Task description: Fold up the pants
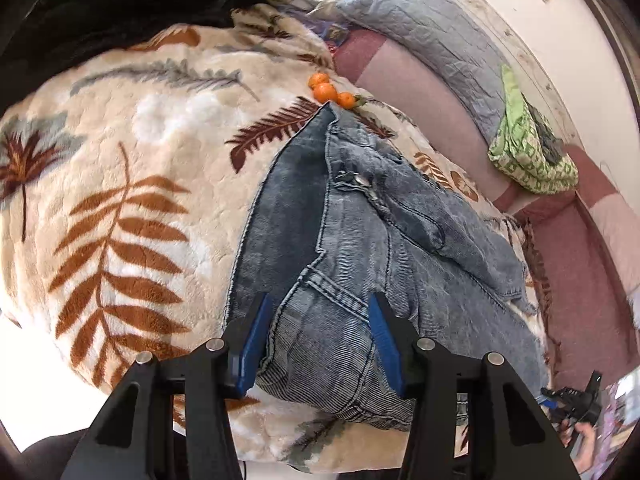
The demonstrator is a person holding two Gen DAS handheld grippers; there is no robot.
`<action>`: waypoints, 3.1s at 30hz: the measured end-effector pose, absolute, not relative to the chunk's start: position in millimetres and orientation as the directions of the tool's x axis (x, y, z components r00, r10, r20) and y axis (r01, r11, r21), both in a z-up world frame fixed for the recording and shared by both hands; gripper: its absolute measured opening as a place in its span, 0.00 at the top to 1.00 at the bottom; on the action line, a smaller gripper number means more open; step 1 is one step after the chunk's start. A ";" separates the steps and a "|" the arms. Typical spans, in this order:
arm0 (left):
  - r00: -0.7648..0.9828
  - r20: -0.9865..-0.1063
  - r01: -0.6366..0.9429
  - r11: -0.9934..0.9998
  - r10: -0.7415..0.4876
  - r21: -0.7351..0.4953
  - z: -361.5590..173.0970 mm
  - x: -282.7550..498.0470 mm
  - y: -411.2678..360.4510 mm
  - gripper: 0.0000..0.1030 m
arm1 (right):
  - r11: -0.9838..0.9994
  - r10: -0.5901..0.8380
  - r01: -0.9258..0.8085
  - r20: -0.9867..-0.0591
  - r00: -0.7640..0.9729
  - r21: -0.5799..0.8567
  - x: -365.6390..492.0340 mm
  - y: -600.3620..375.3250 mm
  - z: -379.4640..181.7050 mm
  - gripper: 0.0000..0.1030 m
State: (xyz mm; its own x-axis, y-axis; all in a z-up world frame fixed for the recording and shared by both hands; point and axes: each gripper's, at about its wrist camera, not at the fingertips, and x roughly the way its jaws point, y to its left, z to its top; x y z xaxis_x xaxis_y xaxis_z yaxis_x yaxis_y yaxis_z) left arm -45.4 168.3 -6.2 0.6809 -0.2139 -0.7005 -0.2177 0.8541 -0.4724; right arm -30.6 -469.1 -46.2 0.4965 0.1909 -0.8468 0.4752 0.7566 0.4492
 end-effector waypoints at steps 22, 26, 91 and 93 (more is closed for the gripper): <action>0.542 -0.840 -0.233 0.961 0.003 -0.147 15.3 -41.9 166.0 0.97 | 0.850 0.153 0.353 -0.825 0.544 0.390 -19.0 -455.0 2.0 0.87; 0.579 -0.811 -0.227 0.972 0.082 -0.064 35.1 -64.8 156.5 0.97 | 0.924 0.018 0.288 -0.782 0.623 0.251 -35.5 -438.1 55.2 0.87; 0.363 -0.932 -0.059 0.998 -0.015 -0.039 18.3 151.3 160.9 0.81 | 0.982 -0.028 0.179 -0.896 0.444 0.058 190.7 -414.3 11.4 0.85; 0.273 -0.962 -0.060 0.998 0.027 0.011 -11.2 155.7 160.4 0.67 | 0.989 -0.044 0.147 -0.940 0.338 0.006 191.0 -410.7 -29.1 0.75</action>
State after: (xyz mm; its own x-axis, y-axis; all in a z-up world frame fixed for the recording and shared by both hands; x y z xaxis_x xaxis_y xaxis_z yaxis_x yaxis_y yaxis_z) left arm 155.7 160.4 -11.2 0.2733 0.0268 -0.9616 -0.0601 0.9981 0.0107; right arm 191.0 -410.7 -29.1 0.3381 -0.0440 -0.9401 0.1468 0.9891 0.0065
